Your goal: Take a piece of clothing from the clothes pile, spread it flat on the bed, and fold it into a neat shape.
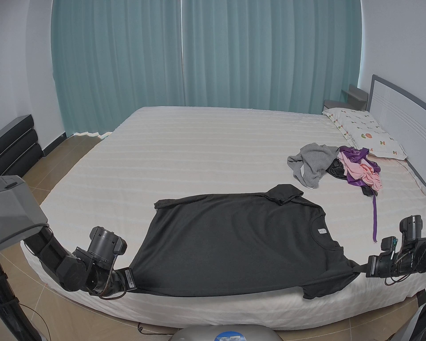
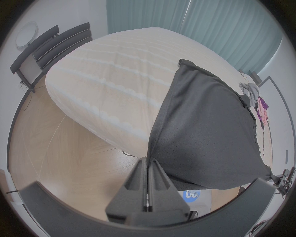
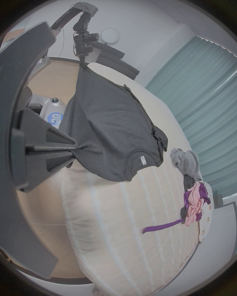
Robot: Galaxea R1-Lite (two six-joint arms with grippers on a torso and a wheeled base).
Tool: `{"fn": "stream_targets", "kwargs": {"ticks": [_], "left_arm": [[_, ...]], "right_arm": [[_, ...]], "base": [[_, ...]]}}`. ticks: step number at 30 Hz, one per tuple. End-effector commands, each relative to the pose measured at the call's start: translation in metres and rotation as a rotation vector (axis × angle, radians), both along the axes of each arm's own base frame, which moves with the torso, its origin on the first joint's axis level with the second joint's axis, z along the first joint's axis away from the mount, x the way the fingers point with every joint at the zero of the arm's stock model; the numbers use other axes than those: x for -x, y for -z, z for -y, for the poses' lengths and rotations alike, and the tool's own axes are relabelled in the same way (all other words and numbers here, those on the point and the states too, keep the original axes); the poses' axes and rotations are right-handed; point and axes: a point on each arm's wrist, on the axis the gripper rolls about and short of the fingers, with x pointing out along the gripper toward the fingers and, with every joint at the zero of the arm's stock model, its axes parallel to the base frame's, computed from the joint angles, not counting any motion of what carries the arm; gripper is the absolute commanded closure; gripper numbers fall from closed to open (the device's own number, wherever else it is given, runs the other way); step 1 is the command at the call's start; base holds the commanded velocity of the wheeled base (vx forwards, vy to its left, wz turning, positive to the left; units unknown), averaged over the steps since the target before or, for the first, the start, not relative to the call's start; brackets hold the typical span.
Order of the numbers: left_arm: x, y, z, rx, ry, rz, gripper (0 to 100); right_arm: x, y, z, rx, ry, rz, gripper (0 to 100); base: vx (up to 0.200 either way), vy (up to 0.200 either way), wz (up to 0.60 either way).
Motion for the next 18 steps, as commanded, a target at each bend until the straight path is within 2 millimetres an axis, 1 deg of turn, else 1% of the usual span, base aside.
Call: {"fn": "stream_targets", "kwargs": {"ticks": [1, 2, 4, 6, 13, 14, 15, 18], "left_arm": [[0.002, 0.002, 0.003, -0.006, 0.018, -0.011, 100], [0.002, 0.004, 0.003, -0.008, 0.017, -0.018, 100], [-0.001, 0.013, 0.006, -0.016, 0.019, -0.043, 100], [-0.002, 0.017, 0.007, -0.016, 0.019, -0.054, 100], [-0.005, 0.019, 0.008, -0.003, 0.019, -0.030, 100], [-0.004, 0.019, 0.008, -0.003, 0.019, -0.030, 100], [-0.004, 0.019, 0.008, 0.000, 0.020, -0.030, 0], [-0.006, 0.018, 0.009, 0.005, 0.021, -0.022, 0]], "right_arm": [[0.001, 0.012, 0.003, 0.006, -0.005, -0.051, 100], [0.001, 0.013, 0.003, 0.005, -0.007, -0.058, 100], [-0.002, 0.023, 0.004, 0.006, -0.020, -0.094, 100], [-0.004, 0.029, 0.004, 0.008, -0.033, -0.116, 100], [-0.015, 0.043, 0.003, 0.010, -0.066, -0.140, 100], [-0.016, 0.045, 0.002, 0.011, -0.070, -0.140, 0], [-0.017, 0.046, 0.001, 0.007, -0.073, -0.140, 0], [-0.020, 0.046, 0.001, 0.001, -0.072, -0.121, 0]], "base": [[0.000, 0.000, 0.00], [0.000, 0.000, 0.00], [0.000, 0.000, 0.00], [0.000, 0.000, 0.00], [0.000, 0.000, 0.00], [0.000, 0.000, 0.00], [0.000, 0.000, 0.00], [0.000, 0.000, 0.00]]}}
